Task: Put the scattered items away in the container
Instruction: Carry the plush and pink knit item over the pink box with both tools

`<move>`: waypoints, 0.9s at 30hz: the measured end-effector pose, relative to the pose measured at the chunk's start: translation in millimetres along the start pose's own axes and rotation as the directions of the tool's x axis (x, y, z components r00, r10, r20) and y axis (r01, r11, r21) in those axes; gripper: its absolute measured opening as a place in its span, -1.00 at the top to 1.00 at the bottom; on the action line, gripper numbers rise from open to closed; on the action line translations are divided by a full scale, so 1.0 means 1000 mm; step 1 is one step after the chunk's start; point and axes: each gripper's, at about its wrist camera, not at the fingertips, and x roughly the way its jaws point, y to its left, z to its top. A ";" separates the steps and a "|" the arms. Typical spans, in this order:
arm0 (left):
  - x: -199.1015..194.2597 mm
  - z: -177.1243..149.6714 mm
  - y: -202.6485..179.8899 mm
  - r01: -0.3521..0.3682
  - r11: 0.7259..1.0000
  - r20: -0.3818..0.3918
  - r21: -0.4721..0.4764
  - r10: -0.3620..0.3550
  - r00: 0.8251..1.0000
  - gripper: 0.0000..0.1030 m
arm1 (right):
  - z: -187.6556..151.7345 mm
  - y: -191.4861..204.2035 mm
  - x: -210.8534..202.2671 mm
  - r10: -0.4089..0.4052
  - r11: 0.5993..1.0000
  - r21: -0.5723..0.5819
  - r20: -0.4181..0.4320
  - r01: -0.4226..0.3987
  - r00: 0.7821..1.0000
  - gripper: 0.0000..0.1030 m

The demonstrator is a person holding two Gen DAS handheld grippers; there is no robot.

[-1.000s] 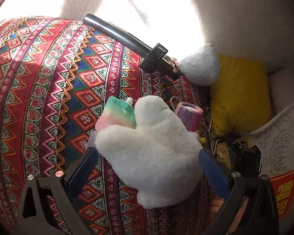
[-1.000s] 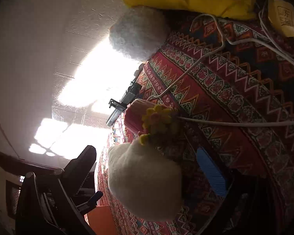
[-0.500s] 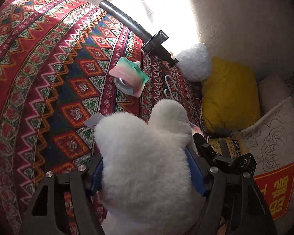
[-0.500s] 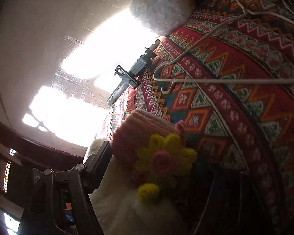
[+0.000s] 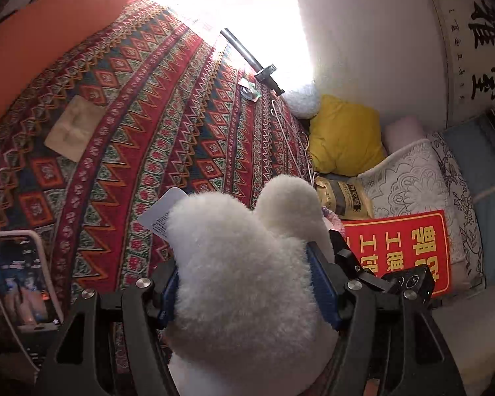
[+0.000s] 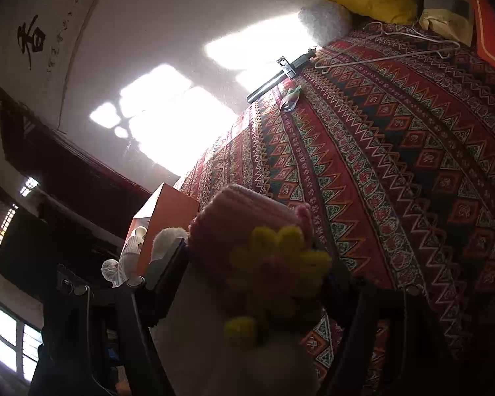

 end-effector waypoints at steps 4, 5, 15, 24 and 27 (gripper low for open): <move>-0.091 0.026 0.003 -0.007 1.000 0.194 0.029 0.001 0.981 -0.26 | 0.009 0.083 0.031 0.094 0.989 -0.113 -0.005 -0.094 0.996 -0.40; -0.117 0.037 0.000 -0.012 0.999 0.255 0.049 -0.001 0.967 -0.26 | 0.016 0.110 0.040 0.124 0.980 -0.157 -0.001 -0.122 0.992 -0.40; -0.312 0.205 -0.001 -0.076 0.990 0.594 0.116 -0.008 0.804 -0.43 | 0.069 0.376 0.112 0.364 0.841 -0.443 0.039 -0.310 0.931 -0.47; -0.169 0.324 0.135 -0.819 0.573 0.466 -0.029 0.732 0.496 -0.46 | 0.022 0.357 0.338 -0.026 0.848 -0.527 -0.140 -0.053 0.990 -0.98; -0.109 0.337 0.195 -0.900 0.437 0.387 -0.016 0.832 0.397 -0.36 | -0.011 0.284 0.434 -0.060 0.942 -0.323 -0.433 -0.092 0.899 -0.90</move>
